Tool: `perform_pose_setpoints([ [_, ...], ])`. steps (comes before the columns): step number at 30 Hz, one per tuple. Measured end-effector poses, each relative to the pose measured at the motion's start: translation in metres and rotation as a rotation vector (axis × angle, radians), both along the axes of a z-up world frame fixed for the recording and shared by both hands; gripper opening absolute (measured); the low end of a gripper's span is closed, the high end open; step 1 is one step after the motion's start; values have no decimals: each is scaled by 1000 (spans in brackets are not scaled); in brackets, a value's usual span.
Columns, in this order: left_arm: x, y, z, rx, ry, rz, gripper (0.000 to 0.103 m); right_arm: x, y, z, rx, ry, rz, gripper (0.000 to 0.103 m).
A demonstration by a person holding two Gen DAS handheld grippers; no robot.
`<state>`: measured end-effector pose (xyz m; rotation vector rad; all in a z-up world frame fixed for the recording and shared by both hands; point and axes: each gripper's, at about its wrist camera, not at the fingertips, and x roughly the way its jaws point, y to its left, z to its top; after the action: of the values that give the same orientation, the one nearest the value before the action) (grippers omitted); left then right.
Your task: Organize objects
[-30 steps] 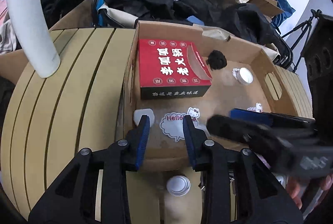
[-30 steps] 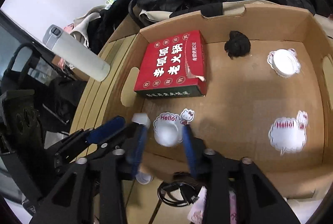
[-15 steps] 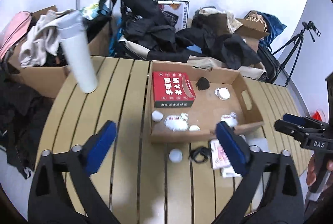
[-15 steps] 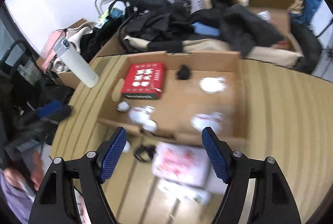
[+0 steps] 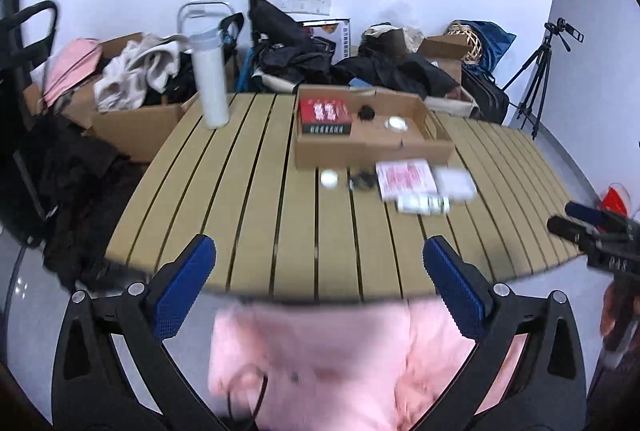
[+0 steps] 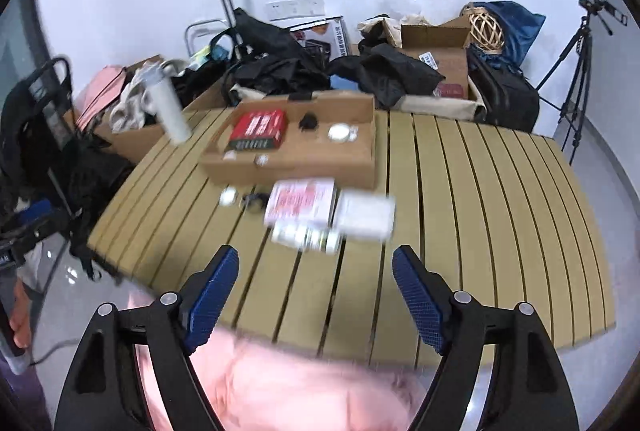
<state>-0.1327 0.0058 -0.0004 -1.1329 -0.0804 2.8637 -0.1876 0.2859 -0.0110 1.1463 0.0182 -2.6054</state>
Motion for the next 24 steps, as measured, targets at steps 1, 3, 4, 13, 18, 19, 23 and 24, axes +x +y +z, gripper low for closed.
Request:
perform_pose_setpoints([
  [1, 16, 5, -5, -7, 5, 12, 103, 15, 1, -6, -16, 5, 6, 83],
  [3, 46, 19, -17, 4, 18, -13, 103, 51, 5, -25, -74, 14, -22, 83],
  [4, 52, 27, -22, 0, 11, -41, 103, 67, 4, -39, -115, -2, -24, 83],
  [13, 48, 47, -31, 7, -34, -101, 103, 87, -4, -57, -126, 0, 11, 83],
  [18, 36, 37, -53, 33, -98, -67, 103, 80, -2, -64, -138, -16, 0, 83],
  [19, 31, 34, -58, 42, -110, -54, 103, 78, -4, -67, -134, -24, 11, 83],
  [23, 8, 22, -69, 54, -93, -50, 101, 56, -20, -70, -55, 1, 93, 83],
  [24, -2, 17, -71, 41, -60, -50, 101, 50, -24, -69, -37, 19, 124, 83],
])
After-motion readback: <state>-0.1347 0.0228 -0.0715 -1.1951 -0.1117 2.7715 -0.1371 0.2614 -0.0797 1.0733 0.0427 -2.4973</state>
